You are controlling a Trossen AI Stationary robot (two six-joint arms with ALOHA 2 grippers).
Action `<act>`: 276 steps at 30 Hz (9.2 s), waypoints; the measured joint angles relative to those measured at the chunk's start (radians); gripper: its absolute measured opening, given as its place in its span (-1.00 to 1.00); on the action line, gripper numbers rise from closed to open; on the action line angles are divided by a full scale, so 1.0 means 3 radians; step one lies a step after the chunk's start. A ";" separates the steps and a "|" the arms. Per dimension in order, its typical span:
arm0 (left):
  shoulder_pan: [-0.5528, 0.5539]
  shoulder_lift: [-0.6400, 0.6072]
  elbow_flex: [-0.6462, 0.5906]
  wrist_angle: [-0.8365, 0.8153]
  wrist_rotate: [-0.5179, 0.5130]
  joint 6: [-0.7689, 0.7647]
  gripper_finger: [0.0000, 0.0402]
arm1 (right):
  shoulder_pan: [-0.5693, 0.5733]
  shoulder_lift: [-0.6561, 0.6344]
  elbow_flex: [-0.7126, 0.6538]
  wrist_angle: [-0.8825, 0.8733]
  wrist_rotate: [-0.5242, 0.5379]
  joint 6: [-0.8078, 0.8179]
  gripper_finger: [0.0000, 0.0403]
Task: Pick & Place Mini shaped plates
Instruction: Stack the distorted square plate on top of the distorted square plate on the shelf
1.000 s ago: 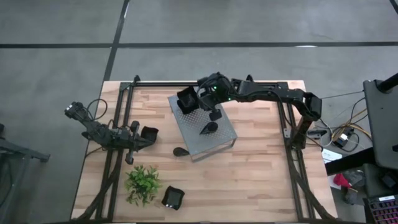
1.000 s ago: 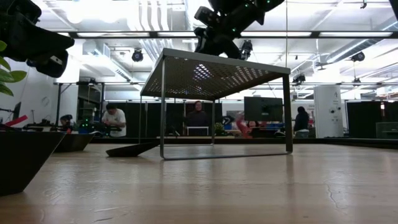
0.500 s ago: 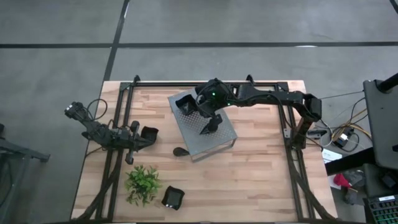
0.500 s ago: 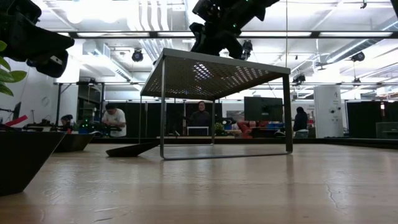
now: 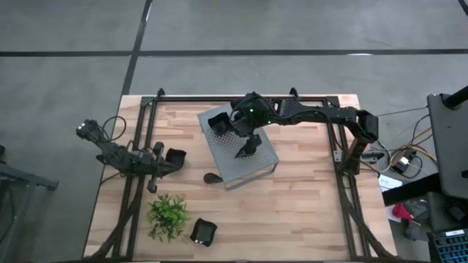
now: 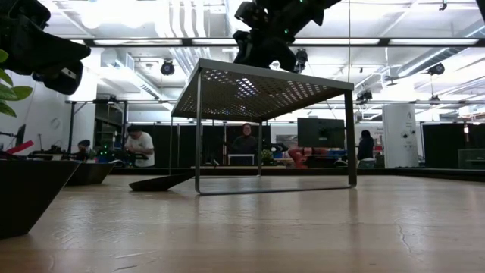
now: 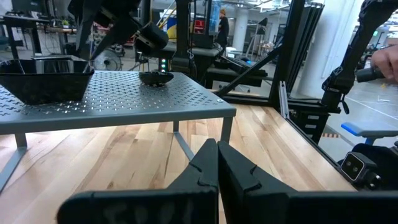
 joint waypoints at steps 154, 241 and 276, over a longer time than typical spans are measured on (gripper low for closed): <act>-0.0001 -0.0001 0.0000 0.0000 0.0000 0.0000 -1.00 | 0.0807 -0.5807 -0.4958 0.1457 0.0001 0.2754 -0.96; 0.0230 0.3186 0.1955 -0.3291 0.0184 -0.2144 -0.34 | 0.0807 -0.5807 -0.4958 0.1457 0.0001 0.2754 -0.96; 0.0775 0.4101 0.1899 -0.2819 0.0661 -0.1427 -0.49 | 0.0807 -0.5807 -0.4958 0.1457 0.0001 0.2754 -0.96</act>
